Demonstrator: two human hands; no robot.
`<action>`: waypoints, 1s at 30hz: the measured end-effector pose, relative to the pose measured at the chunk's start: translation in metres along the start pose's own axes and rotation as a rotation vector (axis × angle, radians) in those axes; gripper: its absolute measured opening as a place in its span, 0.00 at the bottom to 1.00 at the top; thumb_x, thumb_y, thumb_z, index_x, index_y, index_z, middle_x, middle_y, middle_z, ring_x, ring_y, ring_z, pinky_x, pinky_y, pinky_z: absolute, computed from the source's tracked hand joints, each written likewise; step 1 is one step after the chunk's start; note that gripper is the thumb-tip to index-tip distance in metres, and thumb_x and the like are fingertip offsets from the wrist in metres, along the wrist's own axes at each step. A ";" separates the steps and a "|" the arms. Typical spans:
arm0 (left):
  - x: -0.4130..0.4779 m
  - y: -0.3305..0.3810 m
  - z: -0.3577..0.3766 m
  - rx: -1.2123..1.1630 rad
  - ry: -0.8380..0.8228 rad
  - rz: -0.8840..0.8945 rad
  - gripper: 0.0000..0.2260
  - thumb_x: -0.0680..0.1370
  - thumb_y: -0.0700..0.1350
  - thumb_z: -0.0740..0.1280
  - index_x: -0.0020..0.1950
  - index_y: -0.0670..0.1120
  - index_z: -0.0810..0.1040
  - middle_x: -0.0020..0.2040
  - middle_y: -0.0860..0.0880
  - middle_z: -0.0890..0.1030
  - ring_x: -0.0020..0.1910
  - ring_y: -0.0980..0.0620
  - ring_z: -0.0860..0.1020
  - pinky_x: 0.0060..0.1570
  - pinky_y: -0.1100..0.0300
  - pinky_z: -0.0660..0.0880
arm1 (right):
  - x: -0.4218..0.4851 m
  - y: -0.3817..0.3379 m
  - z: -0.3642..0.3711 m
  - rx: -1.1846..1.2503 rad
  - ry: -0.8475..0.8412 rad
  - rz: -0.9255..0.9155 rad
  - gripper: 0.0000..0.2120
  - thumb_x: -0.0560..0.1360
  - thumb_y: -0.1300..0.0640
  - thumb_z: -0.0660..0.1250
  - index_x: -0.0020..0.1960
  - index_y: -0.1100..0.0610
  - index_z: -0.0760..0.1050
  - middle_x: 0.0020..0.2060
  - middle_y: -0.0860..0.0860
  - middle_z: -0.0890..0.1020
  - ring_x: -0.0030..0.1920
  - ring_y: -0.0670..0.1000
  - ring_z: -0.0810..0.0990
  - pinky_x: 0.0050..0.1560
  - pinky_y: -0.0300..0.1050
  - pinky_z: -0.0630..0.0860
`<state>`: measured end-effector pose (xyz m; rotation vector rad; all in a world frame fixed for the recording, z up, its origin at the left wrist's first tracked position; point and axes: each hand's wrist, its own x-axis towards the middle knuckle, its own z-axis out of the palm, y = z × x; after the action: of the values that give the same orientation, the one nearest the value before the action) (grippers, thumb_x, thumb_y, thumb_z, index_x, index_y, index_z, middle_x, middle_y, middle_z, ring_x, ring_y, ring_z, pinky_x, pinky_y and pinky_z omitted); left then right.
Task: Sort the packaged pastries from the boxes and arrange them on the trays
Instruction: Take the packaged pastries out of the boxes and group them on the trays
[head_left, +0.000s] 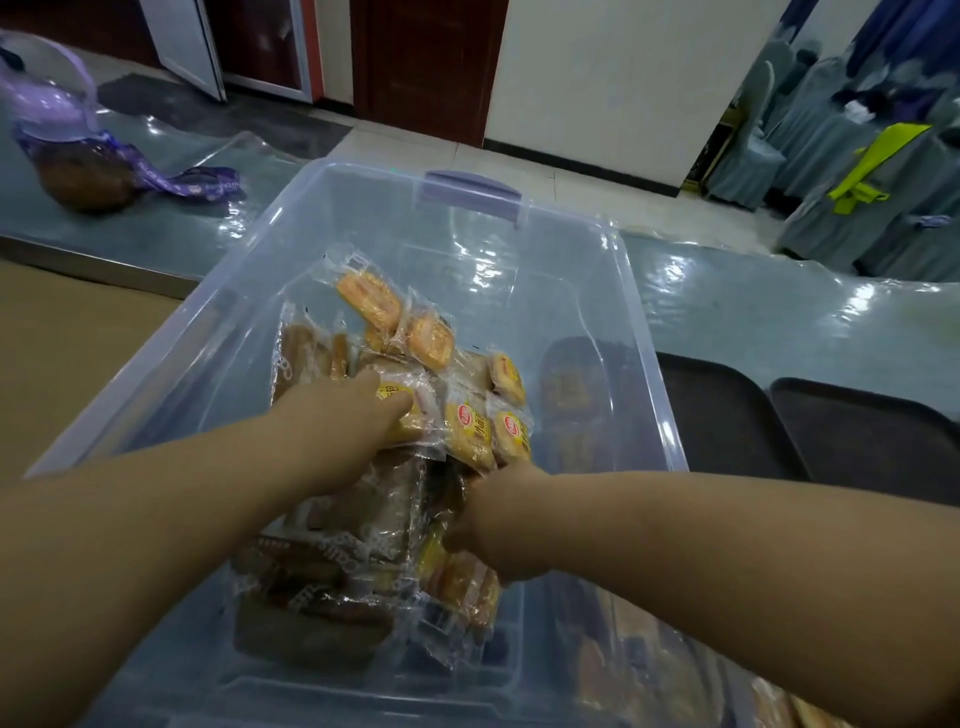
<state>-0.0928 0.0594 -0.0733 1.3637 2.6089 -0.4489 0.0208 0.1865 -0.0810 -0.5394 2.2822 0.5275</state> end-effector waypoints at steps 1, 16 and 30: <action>0.000 0.000 0.002 -0.036 -0.009 -0.005 0.26 0.75 0.39 0.64 0.69 0.51 0.57 0.62 0.44 0.66 0.50 0.44 0.78 0.36 0.56 0.71 | -0.001 0.000 -0.001 0.007 0.004 0.004 0.25 0.76 0.53 0.66 0.71 0.51 0.63 0.55 0.54 0.76 0.54 0.57 0.76 0.44 0.49 0.74; 0.007 -0.009 -0.017 -0.249 0.250 -0.036 0.07 0.77 0.41 0.60 0.54 0.45 0.72 0.45 0.49 0.72 0.42 0.50 0.70 0.45 0.58 0.70 | -0.035 0.020 -0.033 0.282 0.302 0.340 0.03 0.77 0.59 0.59 0.50 0.56 0.66 0.33 0.49 0.66 0.30 0.50 0.66 0.26 0.42 0.62; -0.001 -0.006 -0.028 -0.044 0.271 -0.051 0.10 0.77 0.39 0.61 0.57 0.44 0.76 0.49 0.46 0.74 0.47 0.46 0.77 0.44 0.55 0.76 | -0.021 0.064 -0.052 0.328 0.543 0.557 0.12 0.75 0.68 0.61 0.47 0.53 0.61 0.33 0.50 0.65 0.34 0.53 0.71 0.31 0.45 0.69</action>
<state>-0.0975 0.0647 -0.0459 1.4367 2.8543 -0.2248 -0.0277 0.2177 -0.0185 0.1557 2.9784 0.2650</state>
